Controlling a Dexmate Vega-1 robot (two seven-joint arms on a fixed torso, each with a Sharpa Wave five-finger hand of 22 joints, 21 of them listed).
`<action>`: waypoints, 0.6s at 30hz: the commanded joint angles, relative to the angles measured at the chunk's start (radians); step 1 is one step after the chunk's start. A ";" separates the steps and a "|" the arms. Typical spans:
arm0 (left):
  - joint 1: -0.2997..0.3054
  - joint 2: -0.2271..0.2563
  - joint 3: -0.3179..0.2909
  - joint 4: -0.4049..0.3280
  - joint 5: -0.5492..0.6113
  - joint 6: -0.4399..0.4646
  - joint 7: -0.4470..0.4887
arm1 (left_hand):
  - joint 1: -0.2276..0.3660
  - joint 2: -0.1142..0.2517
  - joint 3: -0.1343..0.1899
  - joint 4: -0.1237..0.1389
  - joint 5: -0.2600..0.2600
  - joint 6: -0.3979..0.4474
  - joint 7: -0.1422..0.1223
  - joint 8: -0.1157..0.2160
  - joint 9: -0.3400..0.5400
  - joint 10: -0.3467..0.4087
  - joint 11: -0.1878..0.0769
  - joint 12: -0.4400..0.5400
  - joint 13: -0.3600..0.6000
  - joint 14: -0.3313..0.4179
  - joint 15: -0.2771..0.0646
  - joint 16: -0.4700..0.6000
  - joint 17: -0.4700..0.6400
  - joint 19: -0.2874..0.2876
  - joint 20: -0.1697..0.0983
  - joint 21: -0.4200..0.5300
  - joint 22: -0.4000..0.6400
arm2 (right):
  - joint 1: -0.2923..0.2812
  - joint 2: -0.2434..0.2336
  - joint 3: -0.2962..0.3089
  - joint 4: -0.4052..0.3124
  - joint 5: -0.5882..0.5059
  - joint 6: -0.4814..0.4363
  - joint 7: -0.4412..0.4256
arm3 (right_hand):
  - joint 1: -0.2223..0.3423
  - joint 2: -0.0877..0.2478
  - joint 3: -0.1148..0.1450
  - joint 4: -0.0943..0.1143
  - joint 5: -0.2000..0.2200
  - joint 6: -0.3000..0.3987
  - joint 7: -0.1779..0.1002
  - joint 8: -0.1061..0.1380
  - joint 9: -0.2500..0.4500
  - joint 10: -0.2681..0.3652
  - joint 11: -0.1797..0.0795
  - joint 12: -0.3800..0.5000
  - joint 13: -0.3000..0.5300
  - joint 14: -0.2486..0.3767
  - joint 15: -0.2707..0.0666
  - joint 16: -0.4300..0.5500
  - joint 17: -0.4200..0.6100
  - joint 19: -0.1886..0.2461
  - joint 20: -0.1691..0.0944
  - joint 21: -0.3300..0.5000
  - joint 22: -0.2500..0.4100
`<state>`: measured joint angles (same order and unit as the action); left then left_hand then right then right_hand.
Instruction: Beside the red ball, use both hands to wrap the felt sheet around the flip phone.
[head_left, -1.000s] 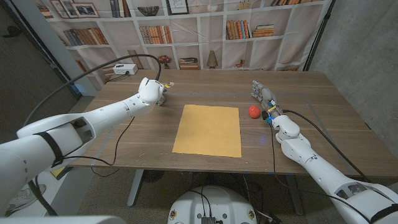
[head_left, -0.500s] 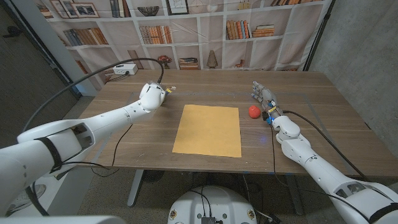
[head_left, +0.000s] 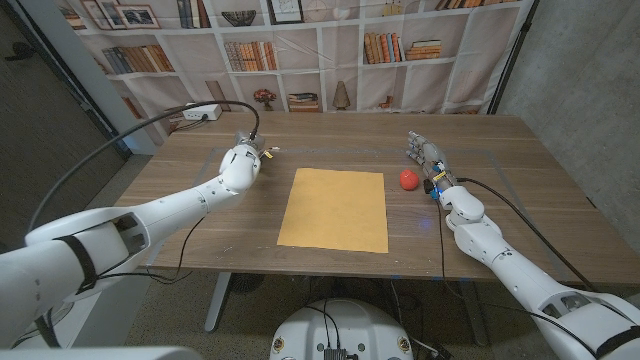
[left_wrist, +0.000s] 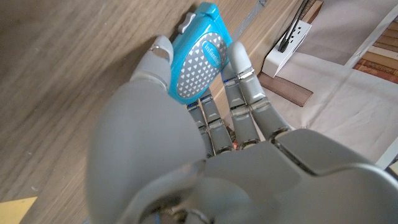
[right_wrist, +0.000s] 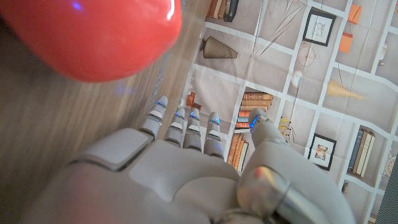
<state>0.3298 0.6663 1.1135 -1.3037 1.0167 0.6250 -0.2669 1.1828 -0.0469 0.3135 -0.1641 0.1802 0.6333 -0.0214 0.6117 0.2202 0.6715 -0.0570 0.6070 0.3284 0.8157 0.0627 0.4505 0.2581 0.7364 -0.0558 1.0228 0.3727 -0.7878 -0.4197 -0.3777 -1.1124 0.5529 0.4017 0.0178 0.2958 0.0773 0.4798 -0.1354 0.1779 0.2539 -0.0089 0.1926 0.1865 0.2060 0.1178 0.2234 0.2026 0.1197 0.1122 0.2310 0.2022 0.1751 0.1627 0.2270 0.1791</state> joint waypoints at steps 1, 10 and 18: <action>0.047 0.036 -0.078 -0.076 -0.077 -0.031 0.170 | 0.178 0.158 0.007 -0.009 -0.002 0.268 0.038 0.099 0.002 0.152 -0.056 0.151 0.227 0.394 -0.298 0.093 0.231 0.027 -0.083 0.039 0.007 | 0.013 0.006 -0.001 0.022 0.002 0.010 0.011 | -0.005 -0.001 -0.004 -0.003 0.003 0.010 -0.003 0.004 0.002 0.009 0.003 0.000 0.001 0.006 0.000 0.000 0.002 0.013 0.001 -0.004 0.004; 0.092 0.041 -0.232 -0.132 -0.331 -0.132 0.243 | 0.197 0.156 0.011 -0.007 -0.001 0.271 0.052 0.098 0.000 0.148 -0.039 0.147 0.242 0.396 -0.297 0.088 0.250 0.001 -0.075 0.069 0.012 | 0.005 0.005 -0.002 0.002 -0.001 0.013 0.005 | -0.009 -0.001 -0.007 -0.002 0.003 0.011 -0.002 0.004 0.002 0.014 0.004 0.000 0.001 0.006 -0.001 0.000 0.002 0.014 0.000 -0.005 0.004; 0.104 0.059 -0.272 -0.185 -0.435 -0.171 0.237 | 0.207 0.155 0.010 -0.005 0.000 0.274 0.059 0.098 -0.001 0.150 -0.031 0.143 0.247 0.391 -0.296 0.086 0.264 -0.019 -0.060 0.088 0.017 | -0.026 -0.012 0.001 -0.056 -0.007 -0.008 -0.023 | -0.011 -0.001 -0.008 -0.002 0.003 0.011 -0.003 0.004 0.002 0.013 0.004 -0.001 0.001 0.006 -0.001 -0.001 0.002 0.013 0.000 -0.006 0.004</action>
<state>0.4073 0.7061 0.9286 -1.4192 0.7407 0.5113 -0.0642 1.2061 -0.0709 0.3133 -0.1718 0.1744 0.7004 0.0149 0.6118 0.2148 0.7322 -0.0211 0.6764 0.3282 0.8871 0.0629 0.5375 0.3837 0.7329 -0.0615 1.1025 0.3866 -0.7862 -0.4173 -0.3793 -1.1156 0.5520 0.4104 0.0198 0.2850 0.0798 0.4758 -0.1395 0.1779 0.2573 -0.0124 0.1926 0.1865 0.2114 0.1232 0.2234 0.2025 0.1196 0.1121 0.2310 0.2022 0.1788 0.1590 0.2202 0.1791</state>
